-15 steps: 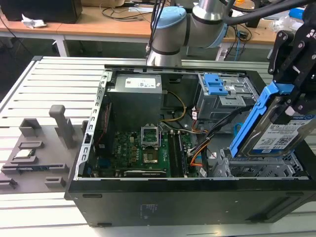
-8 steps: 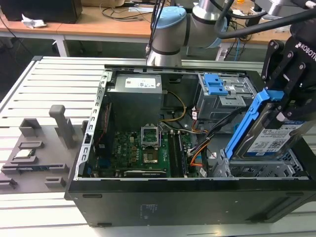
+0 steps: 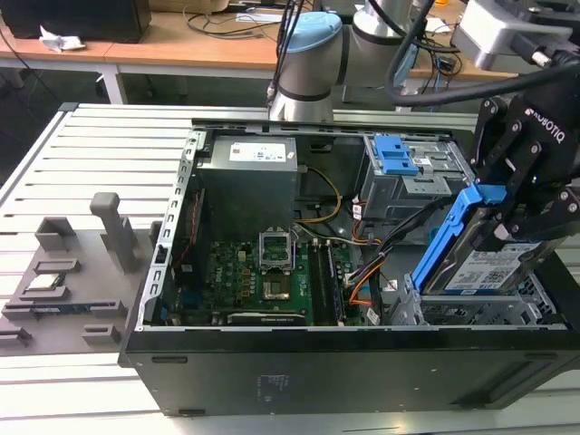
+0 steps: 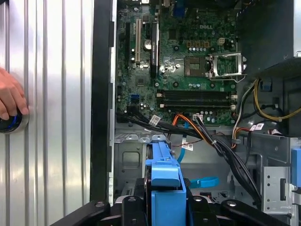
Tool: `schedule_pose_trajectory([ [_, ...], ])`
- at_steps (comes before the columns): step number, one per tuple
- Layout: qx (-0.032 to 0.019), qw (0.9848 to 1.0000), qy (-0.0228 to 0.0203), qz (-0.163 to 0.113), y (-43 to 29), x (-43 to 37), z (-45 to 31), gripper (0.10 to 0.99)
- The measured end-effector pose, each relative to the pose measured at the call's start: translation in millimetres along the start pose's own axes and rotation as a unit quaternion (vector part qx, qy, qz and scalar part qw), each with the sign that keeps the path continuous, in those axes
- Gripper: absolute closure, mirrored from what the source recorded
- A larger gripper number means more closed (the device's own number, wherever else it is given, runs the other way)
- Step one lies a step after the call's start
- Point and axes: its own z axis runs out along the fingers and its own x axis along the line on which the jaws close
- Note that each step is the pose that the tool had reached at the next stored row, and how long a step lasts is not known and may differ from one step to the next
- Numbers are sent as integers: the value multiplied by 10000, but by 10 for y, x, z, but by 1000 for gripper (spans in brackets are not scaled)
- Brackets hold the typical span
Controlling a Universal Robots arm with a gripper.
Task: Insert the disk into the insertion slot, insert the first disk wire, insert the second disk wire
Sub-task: 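Insert the disk into the insertion slot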
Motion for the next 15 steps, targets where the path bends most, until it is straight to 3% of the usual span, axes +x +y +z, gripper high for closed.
schedule_pose_trajectory([
  [9,0,10000,0,0,-4,0,91,722],
  [15,0,10000,2,0,-4,1,96,714],
])
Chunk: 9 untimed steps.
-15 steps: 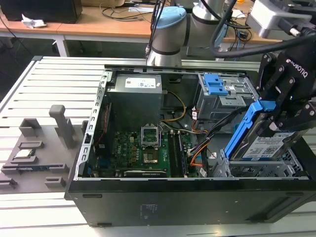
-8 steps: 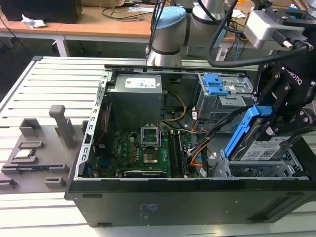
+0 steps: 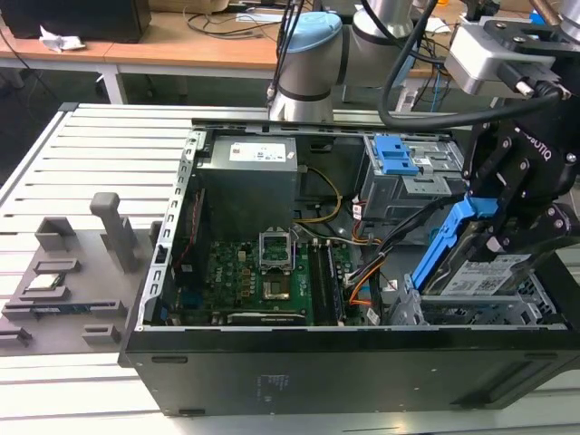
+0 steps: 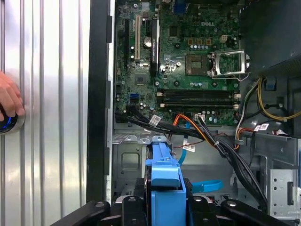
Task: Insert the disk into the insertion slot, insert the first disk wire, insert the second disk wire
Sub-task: 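Insert the disk into the insertion slot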
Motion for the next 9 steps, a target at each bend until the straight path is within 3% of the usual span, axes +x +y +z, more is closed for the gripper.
schedule_pose_trajectory([
  [1,0,10000,-2,0,0,0,0,714],
  [2,0,10000,-3,0,0,-1,2,647],
  [6,0,10000,-3,0,0,-1,2,663],
  [7,0,10000,-2,0,0,-1,2,792],
  [9,0,10000,-2,0,0,0,2,914],
])
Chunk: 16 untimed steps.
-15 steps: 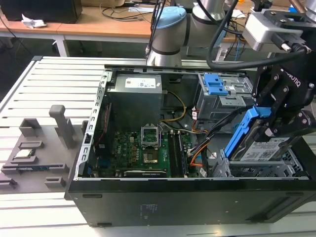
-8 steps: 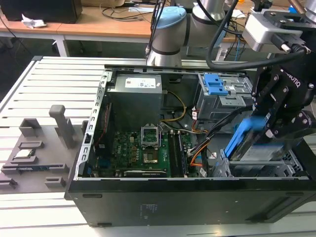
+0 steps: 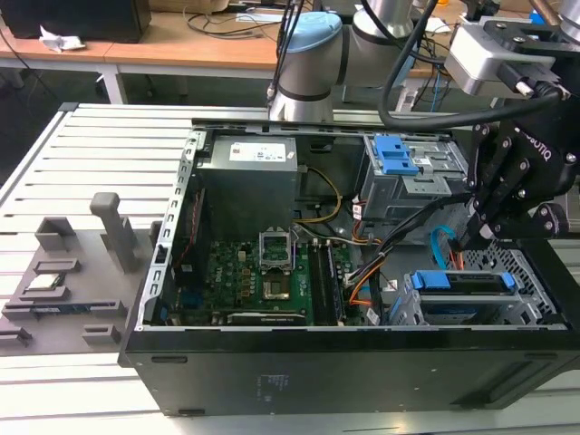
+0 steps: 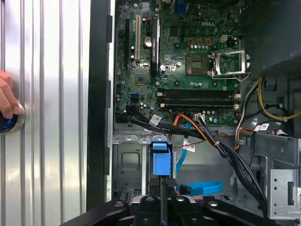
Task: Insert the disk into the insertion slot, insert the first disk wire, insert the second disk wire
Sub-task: 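Insert the disk into the insertion slot, then insert the first disk wire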
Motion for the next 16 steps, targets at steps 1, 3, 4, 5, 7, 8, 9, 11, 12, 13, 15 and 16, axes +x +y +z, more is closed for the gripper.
schedule_pose_trajectory([
  [1,0,10000,0,0,0,0,0,973],
  [3,0,10000,0,0,0,0,1,980],
  [4,0,10000,-1,0,0,0,1,980],
  [5,0,10000,0,0,0,0,1,980],
  [7,0,10000,-1,0,-4,0,3,980],
  [8,0,10000,-1,0,-21,0,8,980],
  [9,-2,10000,-1,0,-52,-3,17,980],
  [11,-5,10000,0,0,-92,-15,29,980],
  [12,-7,10000,0,0,-124,-29,37,980],
  [13,-9,10000,2,0,-146,-44,42,980],
  [15,-12,10000,3,0,-199,-89,62,980],
  [16,-16,10000,5,0,-234,-120,80,980],
])
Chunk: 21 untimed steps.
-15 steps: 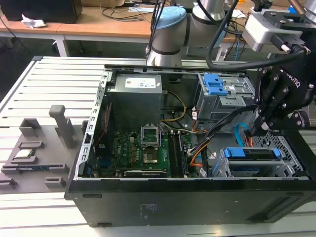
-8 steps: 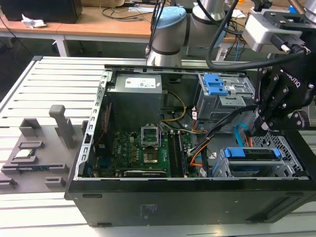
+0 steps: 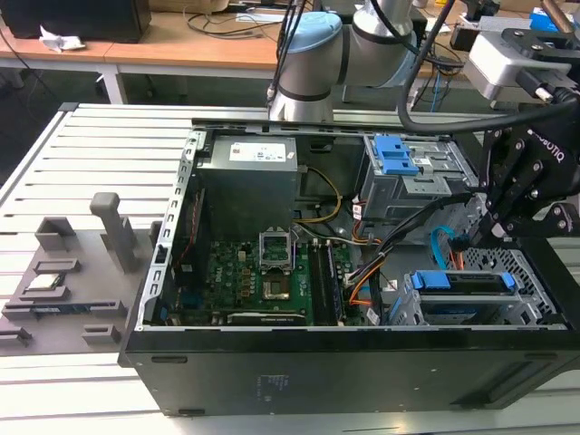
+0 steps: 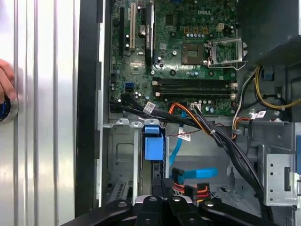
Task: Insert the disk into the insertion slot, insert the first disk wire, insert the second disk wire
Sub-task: 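Insert the first disk wire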
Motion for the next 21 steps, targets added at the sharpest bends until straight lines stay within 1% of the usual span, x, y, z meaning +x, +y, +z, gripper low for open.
schedule_pose_trajectory([
  [1,-16,10000,6,0,-118,-96,65,980],
  [3,-23,10000,8,1,-163,-141,103,980],
  [5,-27,10000,10,1,-192,-180,143,980],
  [7,-30,10000,10,1,-205,-210,184,980],
  [8,-31,10000,10,1,-211,-240,205,980],
  [9,-31,10000,11,0,-216,-278,212,980],
  [10,-31,10000,10,0,-219,-291,217,980],
  [16,-31,10000,11,1,-220,-297,219,973],
  [17,-31,10000,11,1,-219,-296,219,851],
  [18,-31,10000,11,1,-220,-297,219,851],
  [19,-31,10000,11,1,-220,-297,219,784],
  [21,-31,10000,10,1,-220,-297,221,784],
])
